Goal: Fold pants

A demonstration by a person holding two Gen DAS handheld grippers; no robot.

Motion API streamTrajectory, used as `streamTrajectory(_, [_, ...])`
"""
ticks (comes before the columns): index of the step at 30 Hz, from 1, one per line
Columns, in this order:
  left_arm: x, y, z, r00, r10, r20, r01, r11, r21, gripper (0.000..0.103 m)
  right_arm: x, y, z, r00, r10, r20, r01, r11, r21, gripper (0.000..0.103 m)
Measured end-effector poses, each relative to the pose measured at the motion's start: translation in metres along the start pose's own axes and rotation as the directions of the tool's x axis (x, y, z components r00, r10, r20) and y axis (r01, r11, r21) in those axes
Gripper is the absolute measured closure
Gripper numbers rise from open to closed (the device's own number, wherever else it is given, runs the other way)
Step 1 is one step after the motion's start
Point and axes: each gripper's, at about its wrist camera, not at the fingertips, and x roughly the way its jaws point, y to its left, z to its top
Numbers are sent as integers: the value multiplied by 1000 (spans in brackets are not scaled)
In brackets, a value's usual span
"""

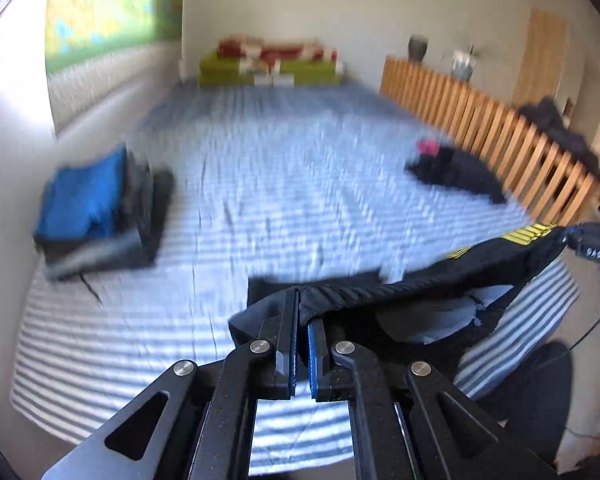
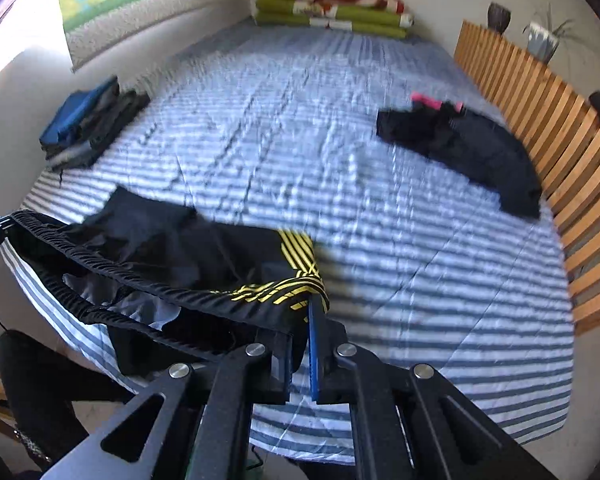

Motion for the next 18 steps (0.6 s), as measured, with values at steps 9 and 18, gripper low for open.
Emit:
streamTrajectory(9, [-201, -58, 95, 928, -11, 373, -39, 991, 124, 100, -214, -6, 60, 911, -27, 412, 37, 999, -15, 98])
streamTrajectory(18, [-204, -73, 124, 935, 15, 355, -76, 985, 158, 100, -253, -12, 88, 873, -49, 486, 69, 997, -22, 98])
